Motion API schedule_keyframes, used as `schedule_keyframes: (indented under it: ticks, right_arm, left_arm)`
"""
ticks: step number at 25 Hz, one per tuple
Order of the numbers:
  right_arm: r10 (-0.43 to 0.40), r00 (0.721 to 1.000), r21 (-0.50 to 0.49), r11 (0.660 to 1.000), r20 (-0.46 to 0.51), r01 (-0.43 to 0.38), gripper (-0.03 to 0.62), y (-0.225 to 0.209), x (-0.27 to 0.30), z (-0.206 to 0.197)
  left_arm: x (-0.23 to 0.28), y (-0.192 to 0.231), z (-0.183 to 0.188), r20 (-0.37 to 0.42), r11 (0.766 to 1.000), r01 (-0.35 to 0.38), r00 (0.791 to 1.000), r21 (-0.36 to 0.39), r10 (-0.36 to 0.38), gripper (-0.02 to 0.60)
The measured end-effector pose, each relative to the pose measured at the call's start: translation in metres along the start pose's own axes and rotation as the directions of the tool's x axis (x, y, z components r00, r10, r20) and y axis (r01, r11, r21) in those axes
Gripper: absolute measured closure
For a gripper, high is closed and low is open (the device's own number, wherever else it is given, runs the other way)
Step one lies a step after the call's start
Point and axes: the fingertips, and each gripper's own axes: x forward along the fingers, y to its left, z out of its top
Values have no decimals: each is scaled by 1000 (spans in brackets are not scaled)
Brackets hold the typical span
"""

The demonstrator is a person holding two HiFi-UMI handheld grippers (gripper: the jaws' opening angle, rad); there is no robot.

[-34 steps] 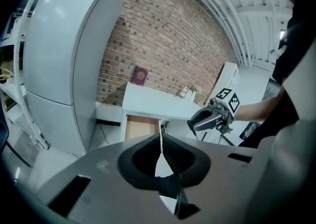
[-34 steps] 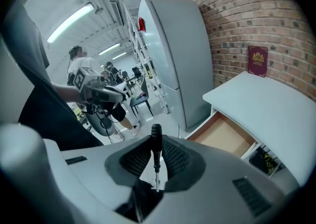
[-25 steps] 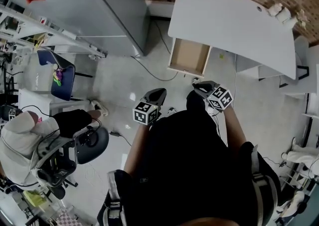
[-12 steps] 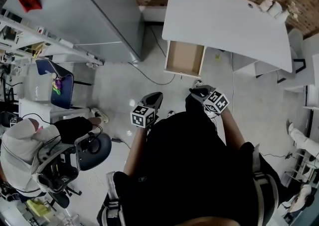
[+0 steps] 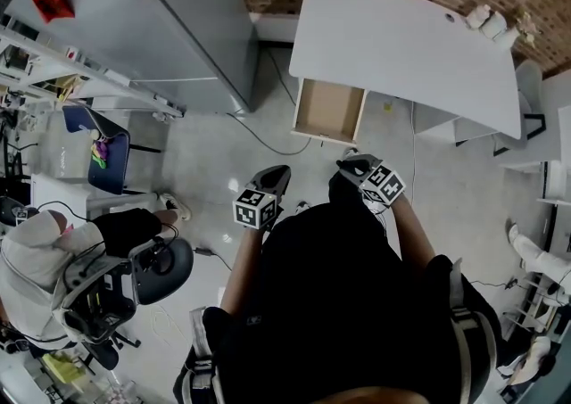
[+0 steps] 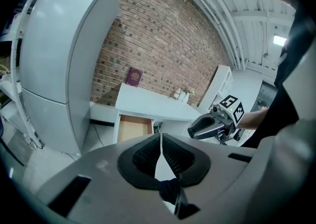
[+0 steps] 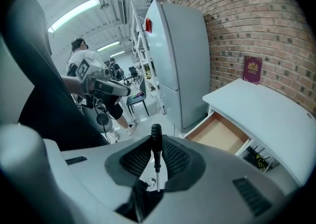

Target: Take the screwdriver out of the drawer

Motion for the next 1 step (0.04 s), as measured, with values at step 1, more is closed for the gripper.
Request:
schedule_keyframes:
  ticks: [1]
  right_arm:
    - [-2, 1000, 2, 1000, -1, 2, 471, -1, 0, -1]
  left_arm:
    - [1, 0, -1, -2, 1000, -2, 1000, -4, 2, 559]
